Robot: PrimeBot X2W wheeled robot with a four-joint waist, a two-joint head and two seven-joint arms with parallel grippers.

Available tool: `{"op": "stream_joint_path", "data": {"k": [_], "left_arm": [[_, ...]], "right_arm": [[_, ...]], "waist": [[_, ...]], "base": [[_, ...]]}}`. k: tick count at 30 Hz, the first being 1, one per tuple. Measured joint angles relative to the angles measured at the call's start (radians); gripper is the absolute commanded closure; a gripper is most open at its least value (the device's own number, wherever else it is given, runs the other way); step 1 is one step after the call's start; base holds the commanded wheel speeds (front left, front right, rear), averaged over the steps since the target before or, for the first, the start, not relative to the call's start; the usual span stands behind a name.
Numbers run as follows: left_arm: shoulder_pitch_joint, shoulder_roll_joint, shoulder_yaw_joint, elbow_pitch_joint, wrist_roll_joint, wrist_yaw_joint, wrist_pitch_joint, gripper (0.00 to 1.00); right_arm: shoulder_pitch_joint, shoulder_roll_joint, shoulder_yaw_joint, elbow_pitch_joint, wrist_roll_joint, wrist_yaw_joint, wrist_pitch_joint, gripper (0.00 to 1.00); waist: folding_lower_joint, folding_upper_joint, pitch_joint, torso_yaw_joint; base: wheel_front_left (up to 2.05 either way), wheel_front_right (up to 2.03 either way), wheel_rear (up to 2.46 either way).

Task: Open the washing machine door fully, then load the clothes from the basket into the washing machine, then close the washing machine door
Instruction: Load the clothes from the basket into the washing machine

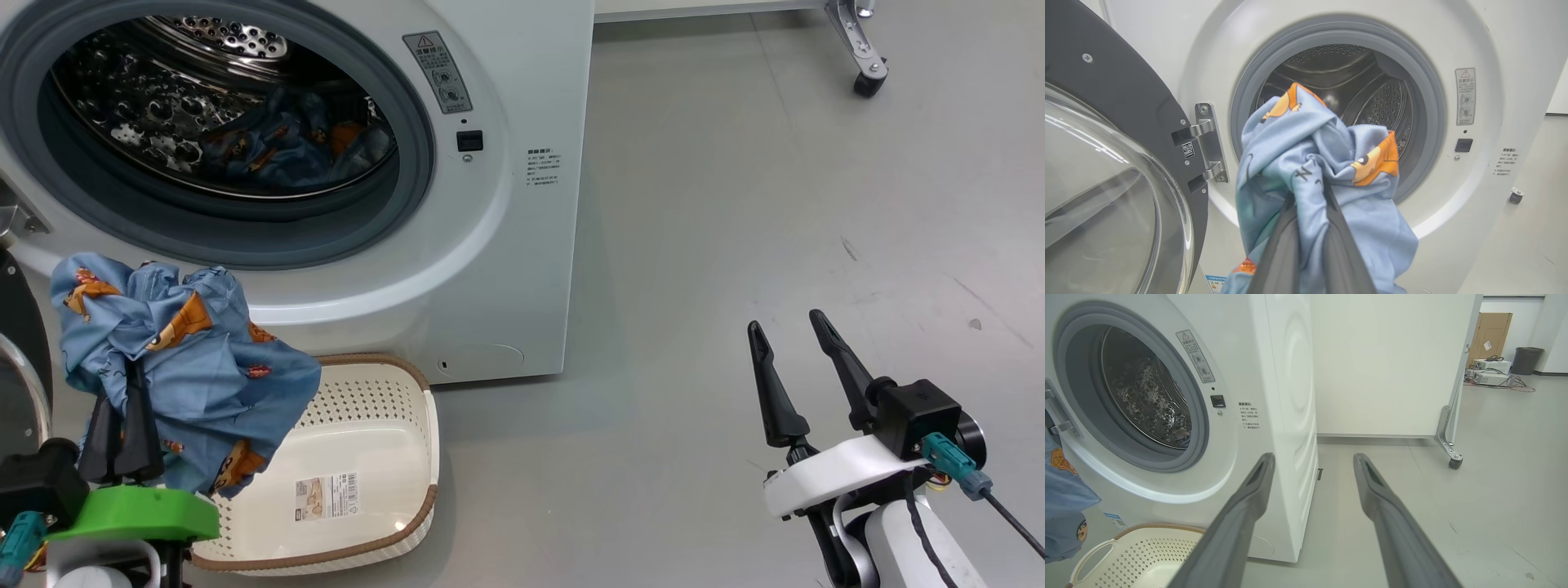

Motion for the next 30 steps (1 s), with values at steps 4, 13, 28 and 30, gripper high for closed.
{"op": "stream_joint_path", "data": {"k": [4, 13, 28, 30], "left_arm": [[0.008, -0.004, -0.004, -0.018, 0.000, 0.000, 0.000, 1.00], [0.025, -0.010, -0.006, -0.044, 0.002, 0.000, 0.000, 1.00], [0.024, -0.029, -0.005, -0.083, 0.003, 0.000, 0.000, 1.00], [0.022, -0.029, -0.005, -0.086, 0.003, 0.000, 0.000, 1.00]], "right_arm": [[0.000, -0.001, 0.000, -0.004, 0.001, 0.000, 0.000, 0.00], [0.001, -0.002, 0.001, -0.016, 0.001, 0.000, 0.000, 0.00], [0.001, -0.005, 0.002, -0.042, 0.002, 0.000, 0.000, 0.00], [0.000, -0.005, 0.001, -0.048, 0.002, 0.000, 0.000, 0.00]], "waist": [[0.0000, 0.0000, 0.003, 0.000], [0.0000, 0.0000, 0.020, 0.001], [0.0000, 0.0000, 0.080, -0.007], [0.0000, 0.0000, 0.093, -0.007]], "base": [[0.00, 0.00, 0.00], [0.00, 0.00, 0.00], [0.00, 0.00, 0.00], [0.00, 0.00, 0.00]]}}
